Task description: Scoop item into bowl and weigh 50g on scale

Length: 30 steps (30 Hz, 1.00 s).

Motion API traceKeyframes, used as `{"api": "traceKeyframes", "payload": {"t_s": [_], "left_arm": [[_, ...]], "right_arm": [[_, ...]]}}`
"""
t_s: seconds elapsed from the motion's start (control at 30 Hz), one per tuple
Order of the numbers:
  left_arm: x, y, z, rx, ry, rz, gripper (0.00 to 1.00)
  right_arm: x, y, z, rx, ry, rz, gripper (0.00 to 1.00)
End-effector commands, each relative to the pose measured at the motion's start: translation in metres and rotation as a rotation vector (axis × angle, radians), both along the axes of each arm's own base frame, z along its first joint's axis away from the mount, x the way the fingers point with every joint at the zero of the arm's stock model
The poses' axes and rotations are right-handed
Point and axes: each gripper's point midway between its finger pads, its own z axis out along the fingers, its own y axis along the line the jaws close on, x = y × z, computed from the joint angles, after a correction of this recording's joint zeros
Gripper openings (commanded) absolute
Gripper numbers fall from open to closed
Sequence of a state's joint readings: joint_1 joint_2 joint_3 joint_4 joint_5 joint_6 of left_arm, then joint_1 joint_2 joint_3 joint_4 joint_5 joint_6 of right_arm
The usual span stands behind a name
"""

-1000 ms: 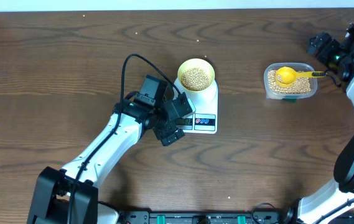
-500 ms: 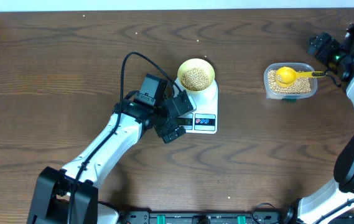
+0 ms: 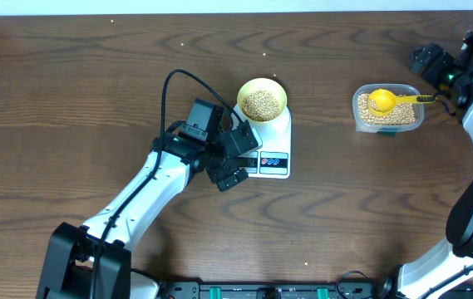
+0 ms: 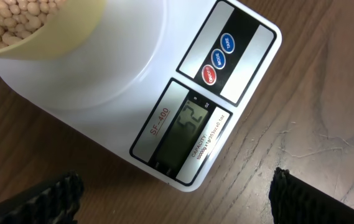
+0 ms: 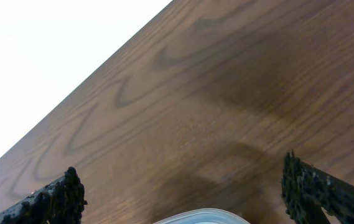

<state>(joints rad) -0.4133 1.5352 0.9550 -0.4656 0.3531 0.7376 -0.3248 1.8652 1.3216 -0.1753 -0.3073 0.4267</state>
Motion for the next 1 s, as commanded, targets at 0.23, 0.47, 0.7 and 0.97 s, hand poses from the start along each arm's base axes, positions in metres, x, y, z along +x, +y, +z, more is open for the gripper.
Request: {"api": "traceKeyframes", "payload": {"t_s": [0.23, 0.47, 0.7, 0.97], "left_arm": [[0.0, 0.002, 0.0, 0.007, -0.008, -0.004, 0.98], [0.0, 0.002, 0.0, 0.007, -0.008, -0.004, 0.98], [0.0, 0.002, 0.0, 0.007, -0.008, -0.004, 0.98], [0.0, 0.002, 0.0, 0.007, -0.008, -0.004, 0.98]], "right_arm": [[-0.015, -0.018, -0.002, 0.008, 0.044, -0.031, 0.99], [-0.039, -0.064, -0.011, 0.032, 0.094, -0.133, 0.99], [-0.064, -0.118, -0.012, 0.038, 0.093, -0.252, 0.99], [-0.082, -0.148, -0.012, 0.04, 0.093, -0.322, 0.99]]}}
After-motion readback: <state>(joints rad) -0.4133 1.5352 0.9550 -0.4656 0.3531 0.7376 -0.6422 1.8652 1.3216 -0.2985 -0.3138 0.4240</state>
